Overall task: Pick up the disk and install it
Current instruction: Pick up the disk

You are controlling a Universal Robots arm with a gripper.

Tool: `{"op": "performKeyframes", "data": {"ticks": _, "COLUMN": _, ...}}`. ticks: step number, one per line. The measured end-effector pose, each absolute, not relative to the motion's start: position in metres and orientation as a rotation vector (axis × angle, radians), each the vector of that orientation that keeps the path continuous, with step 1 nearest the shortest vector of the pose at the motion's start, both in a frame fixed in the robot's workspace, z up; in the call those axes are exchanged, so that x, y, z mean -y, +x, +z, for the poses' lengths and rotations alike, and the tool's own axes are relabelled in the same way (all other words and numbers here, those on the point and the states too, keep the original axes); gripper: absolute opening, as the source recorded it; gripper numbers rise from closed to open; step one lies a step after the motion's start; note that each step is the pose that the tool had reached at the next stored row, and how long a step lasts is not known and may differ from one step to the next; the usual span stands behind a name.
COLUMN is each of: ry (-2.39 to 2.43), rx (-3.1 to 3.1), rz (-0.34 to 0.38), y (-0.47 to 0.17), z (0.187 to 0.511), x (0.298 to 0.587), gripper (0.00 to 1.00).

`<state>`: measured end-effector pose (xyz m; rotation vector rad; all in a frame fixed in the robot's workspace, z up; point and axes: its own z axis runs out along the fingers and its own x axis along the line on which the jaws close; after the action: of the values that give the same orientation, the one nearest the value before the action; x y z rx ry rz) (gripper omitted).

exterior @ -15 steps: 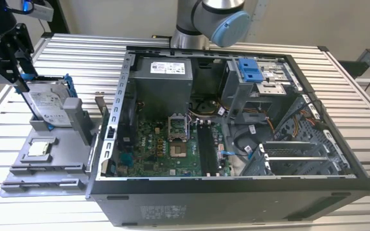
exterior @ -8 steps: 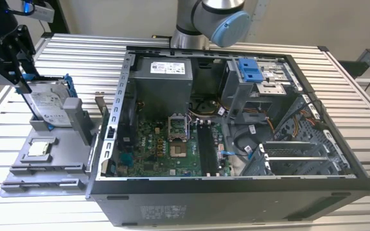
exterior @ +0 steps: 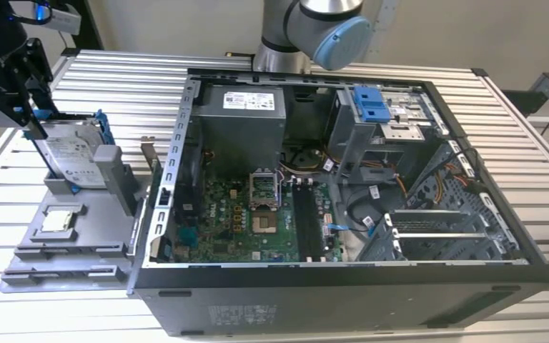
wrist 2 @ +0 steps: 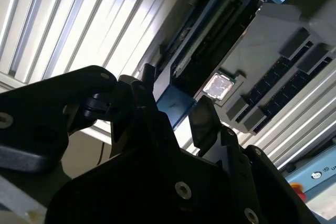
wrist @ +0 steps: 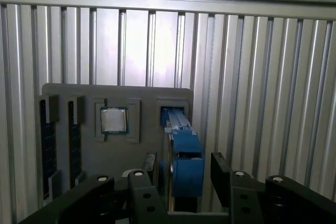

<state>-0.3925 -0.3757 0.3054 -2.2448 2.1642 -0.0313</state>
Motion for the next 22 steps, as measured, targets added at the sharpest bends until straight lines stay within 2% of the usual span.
{"op": "performKeyframes", "data": {"ticks": 22, "ry": -2.245, "rx": -2.166, "rz": -0.030, "y": -0.393, "z": 0.292, "x": 0.376, "gripper": 1.00}}
